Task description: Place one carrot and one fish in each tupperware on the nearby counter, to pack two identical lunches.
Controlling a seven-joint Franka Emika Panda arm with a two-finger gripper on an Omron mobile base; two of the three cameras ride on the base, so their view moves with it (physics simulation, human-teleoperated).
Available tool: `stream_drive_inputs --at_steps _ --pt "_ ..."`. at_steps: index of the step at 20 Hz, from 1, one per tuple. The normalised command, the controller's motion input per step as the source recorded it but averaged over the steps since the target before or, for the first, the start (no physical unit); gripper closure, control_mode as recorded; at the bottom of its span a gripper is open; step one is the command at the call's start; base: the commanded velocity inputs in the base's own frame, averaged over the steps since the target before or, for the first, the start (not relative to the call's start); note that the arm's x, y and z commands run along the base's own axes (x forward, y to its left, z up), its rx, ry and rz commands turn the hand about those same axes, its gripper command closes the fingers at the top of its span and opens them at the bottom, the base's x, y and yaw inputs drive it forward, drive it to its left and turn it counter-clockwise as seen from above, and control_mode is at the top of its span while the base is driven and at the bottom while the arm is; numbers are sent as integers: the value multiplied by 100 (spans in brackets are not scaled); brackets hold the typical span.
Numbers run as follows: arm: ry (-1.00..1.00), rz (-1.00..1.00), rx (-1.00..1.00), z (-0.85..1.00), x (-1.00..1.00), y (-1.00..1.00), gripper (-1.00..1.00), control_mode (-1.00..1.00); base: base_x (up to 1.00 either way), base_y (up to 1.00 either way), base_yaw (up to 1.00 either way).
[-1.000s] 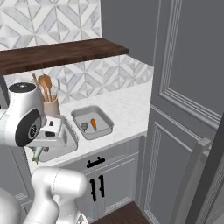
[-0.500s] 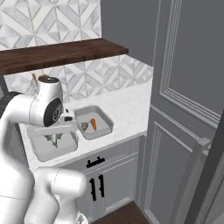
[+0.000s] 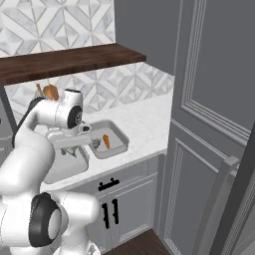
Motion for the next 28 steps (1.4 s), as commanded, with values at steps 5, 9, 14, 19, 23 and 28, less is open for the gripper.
stream_drive_inputs --at_steps 5,9,14,19,23,28 --pt "12 23 0 -97 100 62 100 -100 0 0 0" --pt "11 10 0 -63 91 32 100 -100 0 0 0" --pt "2 6 0 -38 55 25 100 -100 0 0 0" --pt "-14 1 0 -42 36 28 100 -100 0 0 0" --pt "-6 0 0 -34 22 9 100 -100 0 0 0" --pt "-10 0 0 17 -13 4 100 -100 0 0 0"
